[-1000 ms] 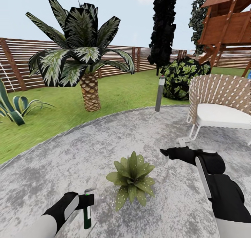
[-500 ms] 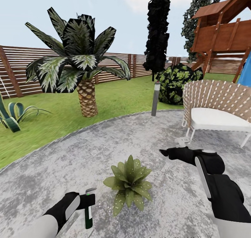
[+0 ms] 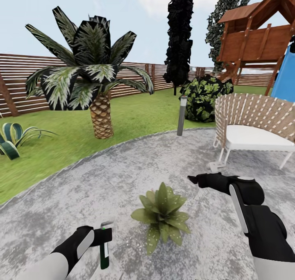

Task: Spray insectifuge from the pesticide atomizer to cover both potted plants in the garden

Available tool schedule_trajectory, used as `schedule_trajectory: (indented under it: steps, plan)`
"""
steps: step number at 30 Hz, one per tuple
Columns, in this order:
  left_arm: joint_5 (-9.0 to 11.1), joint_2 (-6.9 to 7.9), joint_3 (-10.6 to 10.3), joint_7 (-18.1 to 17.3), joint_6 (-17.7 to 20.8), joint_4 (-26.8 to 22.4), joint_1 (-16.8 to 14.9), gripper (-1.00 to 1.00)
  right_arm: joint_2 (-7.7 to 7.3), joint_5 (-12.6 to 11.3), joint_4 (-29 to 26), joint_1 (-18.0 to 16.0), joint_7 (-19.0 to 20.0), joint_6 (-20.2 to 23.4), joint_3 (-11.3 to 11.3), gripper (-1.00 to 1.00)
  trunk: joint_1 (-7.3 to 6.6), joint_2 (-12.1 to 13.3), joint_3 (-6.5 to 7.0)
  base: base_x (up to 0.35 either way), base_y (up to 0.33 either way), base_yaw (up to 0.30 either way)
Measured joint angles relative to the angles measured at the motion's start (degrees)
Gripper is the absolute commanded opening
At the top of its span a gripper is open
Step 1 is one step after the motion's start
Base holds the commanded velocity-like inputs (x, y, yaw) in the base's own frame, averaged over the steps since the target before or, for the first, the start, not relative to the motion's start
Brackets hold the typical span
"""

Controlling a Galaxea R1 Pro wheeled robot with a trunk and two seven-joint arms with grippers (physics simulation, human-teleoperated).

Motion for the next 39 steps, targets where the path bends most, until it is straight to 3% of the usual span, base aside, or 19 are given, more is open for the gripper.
schedule_trajectory:
  steps: [4,19,21,25,39]
  plan:
    - [-0.2,0.45,0.1,-2.3,0.0,-0.6,0.7,-1.00,0.02,0.0,0.0,0.0,0.0,0.0,-0.1,1.00,-0.01,0.0,0.00,0.088,0.339,-0.272]
    - [-0.2,0.48,0.0,-3.0,-1.5,-1.3,0.9,-1.00,-0.07,0.0,0.0,0.0,0.0,0.0,-0.2,1.00,-0.03,0.0,0.00,0.208,0.281,-0.277]
    - [-0.3,0.96,0.1,-5.7,-3.1,-6.2,3.3,-1.00,-0.07,0.0,0.0,0.0,0.0,-0.1,-0.2,1.00,-0.03,0.0,0.00,0.257,0.250,-0.277]
    - [-0.5,2.77,0.3,-7.8,-1.9,-14.8,7.5,-1.00,-0.07,0.0,0.0,0.0,0.0,-0.1,-0.2,1.00,-0.03,0.0,0.00,0.253,0.254,-0.277]
    - [-0.5,2.95,0.4,-8.1,-1.2,-16.8,8.4,-1.00,-0.16,0.1,0.0,0.0,0.0,-0.1,-0.3,1.00,0.00,0.0,0.00,0.097,0.320,-0.277]
